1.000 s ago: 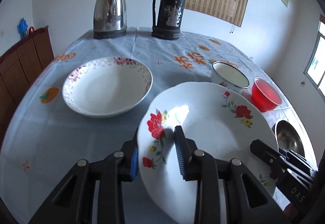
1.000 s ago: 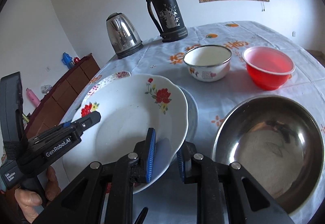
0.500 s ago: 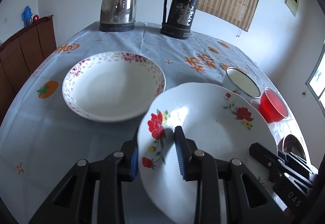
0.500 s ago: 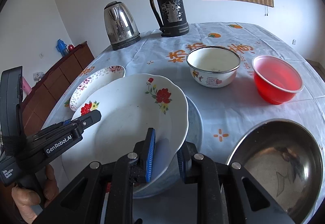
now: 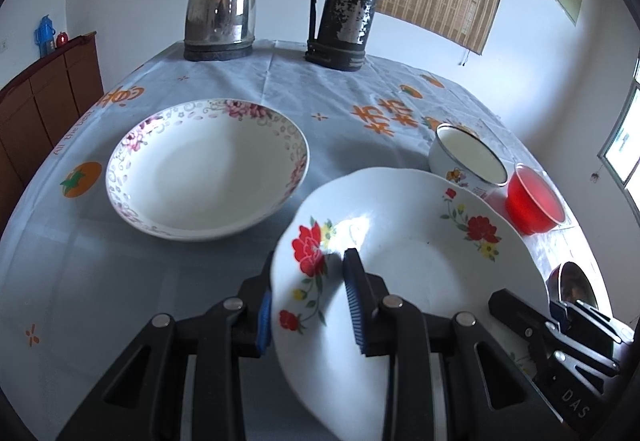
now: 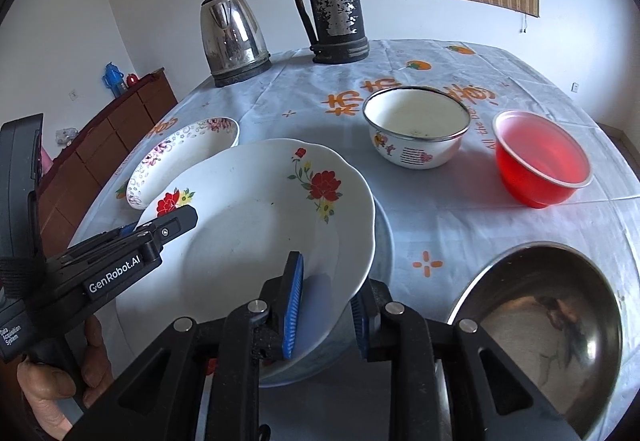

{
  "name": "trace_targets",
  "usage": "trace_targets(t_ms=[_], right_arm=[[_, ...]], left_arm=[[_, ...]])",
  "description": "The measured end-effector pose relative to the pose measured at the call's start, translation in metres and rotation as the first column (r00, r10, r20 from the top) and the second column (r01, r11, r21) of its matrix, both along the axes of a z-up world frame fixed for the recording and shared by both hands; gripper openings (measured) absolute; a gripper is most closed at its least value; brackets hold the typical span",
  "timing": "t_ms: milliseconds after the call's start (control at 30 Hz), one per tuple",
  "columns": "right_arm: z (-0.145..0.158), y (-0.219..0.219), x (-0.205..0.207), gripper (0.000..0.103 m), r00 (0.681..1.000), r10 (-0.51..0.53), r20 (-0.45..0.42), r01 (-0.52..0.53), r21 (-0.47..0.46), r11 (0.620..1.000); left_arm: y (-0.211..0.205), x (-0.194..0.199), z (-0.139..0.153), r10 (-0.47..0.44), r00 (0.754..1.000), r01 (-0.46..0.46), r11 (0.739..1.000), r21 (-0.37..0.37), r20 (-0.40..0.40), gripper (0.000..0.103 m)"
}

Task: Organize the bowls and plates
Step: 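Carry the red-flower plate with the right gripper onto the blue-patterned plate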

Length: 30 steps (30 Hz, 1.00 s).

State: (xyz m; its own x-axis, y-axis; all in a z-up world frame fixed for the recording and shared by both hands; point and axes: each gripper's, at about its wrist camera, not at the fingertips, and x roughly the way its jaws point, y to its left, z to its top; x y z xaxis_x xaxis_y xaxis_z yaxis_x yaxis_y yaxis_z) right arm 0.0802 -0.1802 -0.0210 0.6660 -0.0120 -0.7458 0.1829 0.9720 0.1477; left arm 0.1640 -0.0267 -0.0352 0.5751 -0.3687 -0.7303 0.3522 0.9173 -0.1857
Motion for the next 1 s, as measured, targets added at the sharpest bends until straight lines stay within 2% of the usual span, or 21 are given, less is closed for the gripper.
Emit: trace_targets(t_ms=[433,633,767,1000], right_arm=[[-0.002,0.009,0.007,0.03,0.995,-0.014,-0.103,0.006,-0.082,0.997],[-0.003,0.014,0.011,0.036,0.99,-0.007,-0.139,-0.008,-0.11,0.994],[-0.004,0.016,0.011,0.039,0.986,0.002,-0.165,-0.016,-0.085,0.996],[0.0,0.012,0.009,0.04,0.985,-0.03,-0.172,0.028,-0.011,1.0]], left_arm=[[0.001,0.007,-0.013,-0.002,0.997,0.003,1.0,0.005,-0.073,0.031],[0.002,0.006,-0.012,0.004,0.999,-0.003,1.0,0.02,-0.053,0.031],[0.0,0.003,-0.011,0.007,1.0,-0.006,0.998,0.056,-0.018,0.034],[-0.002,0.003,-0.011,0.002,1.0,-0.002,0.998,0.064,-0.008,0.035]])
